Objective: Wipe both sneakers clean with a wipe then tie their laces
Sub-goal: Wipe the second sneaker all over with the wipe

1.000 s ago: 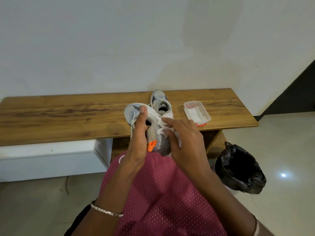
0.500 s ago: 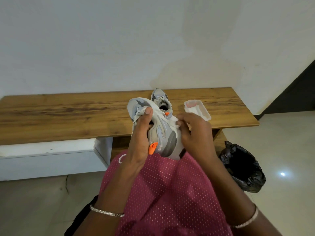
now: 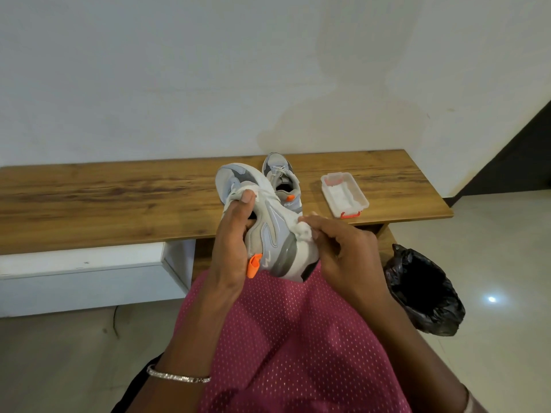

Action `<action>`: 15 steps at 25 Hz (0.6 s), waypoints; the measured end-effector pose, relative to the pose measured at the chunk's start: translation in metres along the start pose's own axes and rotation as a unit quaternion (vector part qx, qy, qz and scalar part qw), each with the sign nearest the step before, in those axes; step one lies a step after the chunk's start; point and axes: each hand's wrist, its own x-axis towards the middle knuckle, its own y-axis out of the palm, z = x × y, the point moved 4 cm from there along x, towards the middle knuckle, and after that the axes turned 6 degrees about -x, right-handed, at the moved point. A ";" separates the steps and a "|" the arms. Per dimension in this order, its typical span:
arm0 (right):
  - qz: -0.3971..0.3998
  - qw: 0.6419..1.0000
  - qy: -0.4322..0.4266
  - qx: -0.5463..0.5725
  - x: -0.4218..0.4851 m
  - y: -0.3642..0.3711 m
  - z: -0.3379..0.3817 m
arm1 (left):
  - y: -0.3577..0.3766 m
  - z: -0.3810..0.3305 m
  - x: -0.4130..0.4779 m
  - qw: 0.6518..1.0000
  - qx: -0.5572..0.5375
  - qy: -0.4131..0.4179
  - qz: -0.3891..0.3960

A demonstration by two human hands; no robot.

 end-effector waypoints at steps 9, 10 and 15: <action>0.056 0.994 0.081 0.050 0.038 0.003 -0.011 | 0.010 0.006 -0.004 0.998 -0.041 -0.020 0.034; 0.046 0.996 0.071 0.033 0.032 -0.001 -0.006 | 0.010 0.005 -0.002 0.998 -0.050 -0.024 0.028; -0.008 0.998 0.011 -0.067 0.004 -0.013 0.015 | 0.003 0.002 0.002 0.997 -0.060 -0.055 -0.011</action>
